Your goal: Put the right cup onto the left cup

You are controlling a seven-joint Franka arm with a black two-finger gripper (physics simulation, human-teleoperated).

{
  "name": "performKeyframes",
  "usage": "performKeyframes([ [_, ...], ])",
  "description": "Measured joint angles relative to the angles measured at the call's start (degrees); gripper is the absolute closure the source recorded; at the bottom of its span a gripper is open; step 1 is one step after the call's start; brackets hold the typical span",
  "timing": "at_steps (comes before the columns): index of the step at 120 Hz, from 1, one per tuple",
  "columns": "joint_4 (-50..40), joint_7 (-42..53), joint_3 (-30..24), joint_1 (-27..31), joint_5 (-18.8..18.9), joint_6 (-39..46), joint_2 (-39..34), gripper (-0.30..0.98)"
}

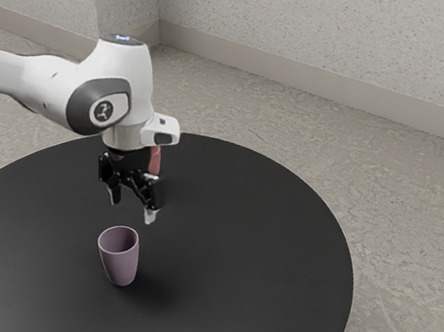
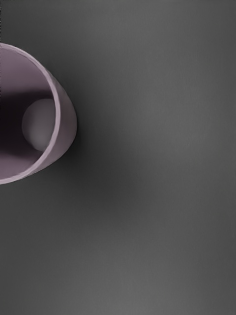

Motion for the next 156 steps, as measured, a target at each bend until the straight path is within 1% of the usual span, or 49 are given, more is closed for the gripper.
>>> performKeyframes([
  [13,-0.88,-0.4,-0.03,-0.25,0.04,0.71,0.35,0.0],
  [40,-1.11,-1.03,-0.07,-2.57,0.21,1.65,1.81,0.0],
  [62,-3.85,-1.46,-0.09,-3.94,0.24,2.99,0.81,0.0],
  [124,-3.73,-1.49,-0.16,-1.58,0.53,5.77,5.76,0.0],
  [156,-3.22,-1.35,-0.15,-1.8,0.59,6.69,7.8,0.0],
])
